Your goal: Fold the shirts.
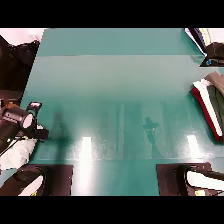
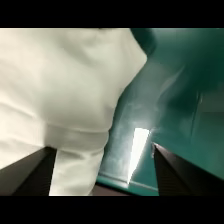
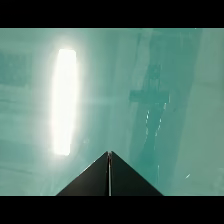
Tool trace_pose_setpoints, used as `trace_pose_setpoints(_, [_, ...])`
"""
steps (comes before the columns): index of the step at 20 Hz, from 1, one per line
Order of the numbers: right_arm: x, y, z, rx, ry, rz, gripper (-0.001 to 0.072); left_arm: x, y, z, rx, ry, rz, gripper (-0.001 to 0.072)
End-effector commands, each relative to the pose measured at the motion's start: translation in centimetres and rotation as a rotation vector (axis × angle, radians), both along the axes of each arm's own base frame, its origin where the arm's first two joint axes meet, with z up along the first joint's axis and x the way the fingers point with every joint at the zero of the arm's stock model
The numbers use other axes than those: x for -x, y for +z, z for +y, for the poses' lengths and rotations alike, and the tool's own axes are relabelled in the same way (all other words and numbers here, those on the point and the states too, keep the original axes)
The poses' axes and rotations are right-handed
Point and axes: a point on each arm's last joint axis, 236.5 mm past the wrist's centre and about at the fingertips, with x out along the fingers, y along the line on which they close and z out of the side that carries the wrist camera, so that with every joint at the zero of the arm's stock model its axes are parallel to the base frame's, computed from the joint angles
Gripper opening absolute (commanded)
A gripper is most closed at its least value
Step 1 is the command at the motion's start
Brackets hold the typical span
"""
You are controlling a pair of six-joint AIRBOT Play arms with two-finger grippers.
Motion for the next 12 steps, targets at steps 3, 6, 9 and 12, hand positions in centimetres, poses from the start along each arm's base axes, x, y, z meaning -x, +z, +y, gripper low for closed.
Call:
trace_pose_setpoints(3, [0.3,-0.1,0.0,0.000,0.004,0.014,0.0019,-0.1,-1.5,0.2,-0.006,0.008,-0.034,0.0653])
trace_pose_setpoints(6, [0.4,-0.1,0.0,0.000,0.004,0.016,0.0019,-0.7,-1.5,0.3,-0.010,-0.005,-0.058,0.0171])
trace_pose_setpoints(9, [0.4,-0.1,0.0,0.000,0.004,0.016,0.0019,-0.9,-1.4,0.4,-0.015,-0.009,-0.065,0.0030])
trace_pose_setpoints(12, [0.4,-0.1,0.0,0.000,0.004,0.016,0.0019,-3.3,1.3,-0.4,0.016,-0.014,-0.137,0.0029])
